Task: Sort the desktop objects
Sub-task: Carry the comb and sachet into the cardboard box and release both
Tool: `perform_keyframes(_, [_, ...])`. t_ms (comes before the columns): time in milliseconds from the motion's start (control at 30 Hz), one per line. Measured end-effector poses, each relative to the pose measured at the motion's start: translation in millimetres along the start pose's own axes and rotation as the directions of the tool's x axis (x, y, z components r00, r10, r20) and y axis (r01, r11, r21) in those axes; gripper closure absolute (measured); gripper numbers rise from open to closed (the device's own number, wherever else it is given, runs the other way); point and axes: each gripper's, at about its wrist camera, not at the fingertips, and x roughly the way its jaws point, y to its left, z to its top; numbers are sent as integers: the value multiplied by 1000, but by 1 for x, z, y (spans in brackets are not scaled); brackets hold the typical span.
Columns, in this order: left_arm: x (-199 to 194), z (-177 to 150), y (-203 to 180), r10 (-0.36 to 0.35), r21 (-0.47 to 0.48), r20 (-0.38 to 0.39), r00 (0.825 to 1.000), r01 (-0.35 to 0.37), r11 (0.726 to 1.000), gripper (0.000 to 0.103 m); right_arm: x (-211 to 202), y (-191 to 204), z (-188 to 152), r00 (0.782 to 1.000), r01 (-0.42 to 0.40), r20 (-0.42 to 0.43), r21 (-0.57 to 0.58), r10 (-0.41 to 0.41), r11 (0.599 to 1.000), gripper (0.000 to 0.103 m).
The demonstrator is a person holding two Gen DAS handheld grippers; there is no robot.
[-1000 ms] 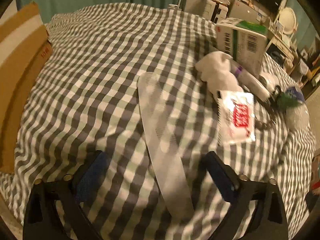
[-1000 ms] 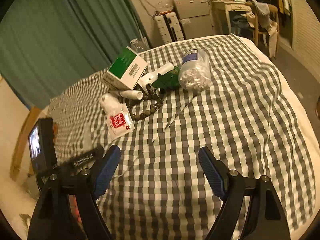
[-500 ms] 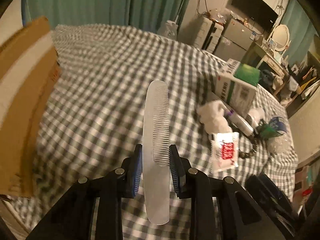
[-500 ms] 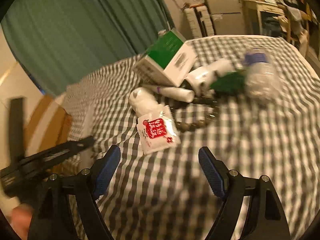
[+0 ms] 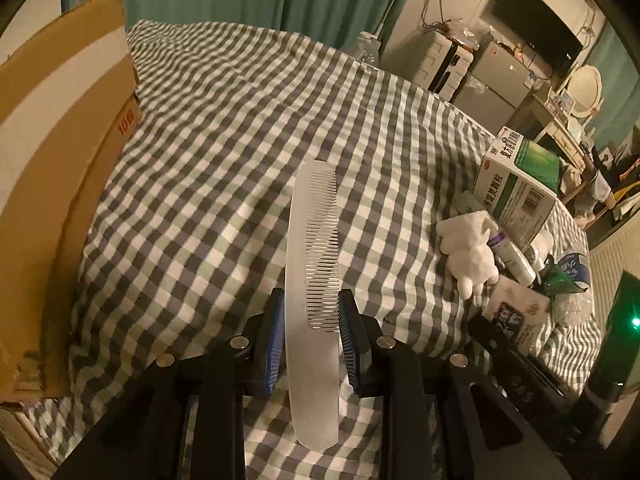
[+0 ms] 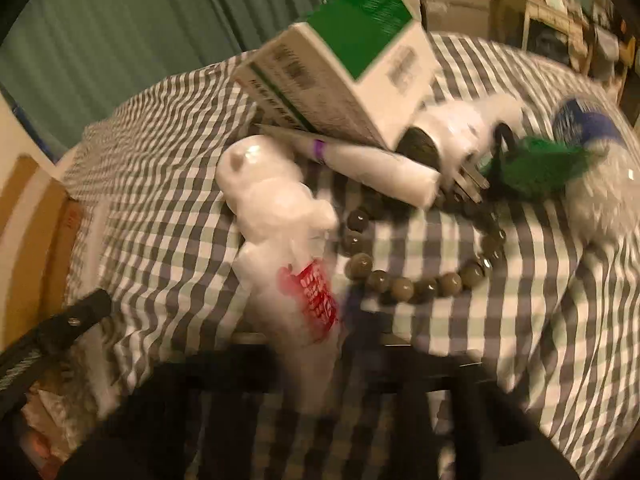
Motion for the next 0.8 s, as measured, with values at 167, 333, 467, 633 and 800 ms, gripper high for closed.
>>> perform_keyframes(167, [-9,-18,-7,-39,5,28,999,39,999,77,-35,-13,-21,998,-67,-13,13,67,998,100])
perform_keyframes(333, [-16,-37,-8,-49,-32,-15,999,49,998,77,-85,-12,-49,995,-101,-9,26,102,995,100])
perform_keyframes(467, [-65,-25,2,-81,-71,69,994,86,994,77,-143,8,-51,991,-120,46,-38,122,992,100])
perform_keyframes(633, [-164,25,43,-62,-72,282,957,85,994,77,-197,80,-25,978,-159,106,-177,180,971,100])
perform_keyframes(800, [-225,54,116,100,-137,390,915,-50,989,77,-214,197,2,939,-275,95,-369,330,888,100])
